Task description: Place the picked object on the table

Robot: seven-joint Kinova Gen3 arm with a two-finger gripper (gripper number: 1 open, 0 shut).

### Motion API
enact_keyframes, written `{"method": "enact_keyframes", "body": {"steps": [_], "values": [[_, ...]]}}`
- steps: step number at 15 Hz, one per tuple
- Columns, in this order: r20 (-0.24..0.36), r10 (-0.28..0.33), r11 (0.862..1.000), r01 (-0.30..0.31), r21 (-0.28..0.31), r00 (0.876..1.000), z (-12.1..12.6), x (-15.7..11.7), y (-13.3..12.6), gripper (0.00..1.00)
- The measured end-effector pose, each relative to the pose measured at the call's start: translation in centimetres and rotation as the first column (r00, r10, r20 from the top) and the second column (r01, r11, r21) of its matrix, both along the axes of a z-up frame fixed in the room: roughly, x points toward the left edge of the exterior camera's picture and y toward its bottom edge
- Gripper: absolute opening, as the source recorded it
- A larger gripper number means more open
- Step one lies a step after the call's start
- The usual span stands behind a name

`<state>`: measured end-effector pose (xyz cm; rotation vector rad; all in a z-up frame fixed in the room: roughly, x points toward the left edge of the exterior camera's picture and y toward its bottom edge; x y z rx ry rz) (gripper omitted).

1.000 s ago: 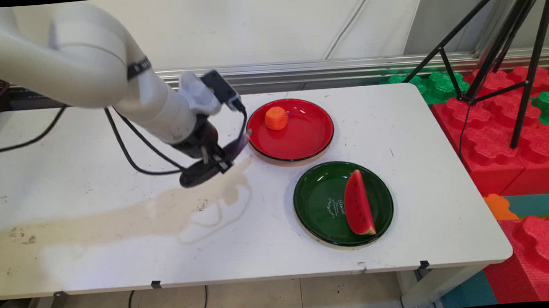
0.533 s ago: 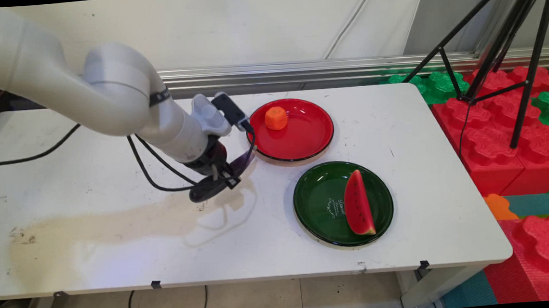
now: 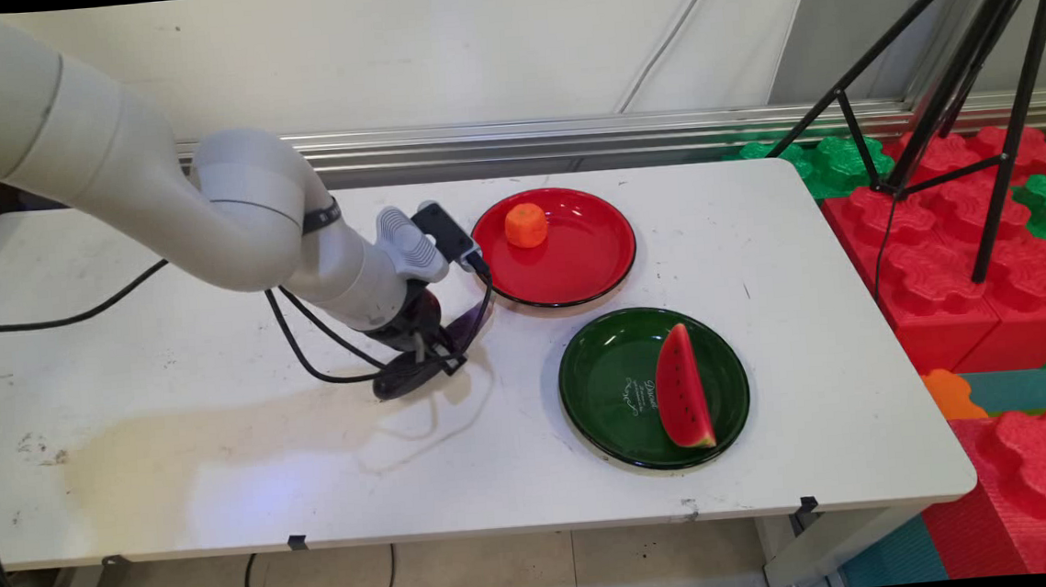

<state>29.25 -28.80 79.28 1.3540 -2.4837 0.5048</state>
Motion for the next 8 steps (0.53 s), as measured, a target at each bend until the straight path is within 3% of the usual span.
{"method": "enact_keyframes", "body": {"steps": [3, 4, 8], "values": [[-0.005, -0.008, 1.000, 0.008, -0.002, 1.000, -0.63, 0.22, -0.10, 0.00], [-0.007, -0.011, 1.000, 0.011, -0.002, 1.000, -0.76, 0.33, -0.10, 1.00], [-0.011, -0.035, 0.999, 0.035, -0.006, 0.999, -0.74, 0.74, 0.02, 1.00]]}}
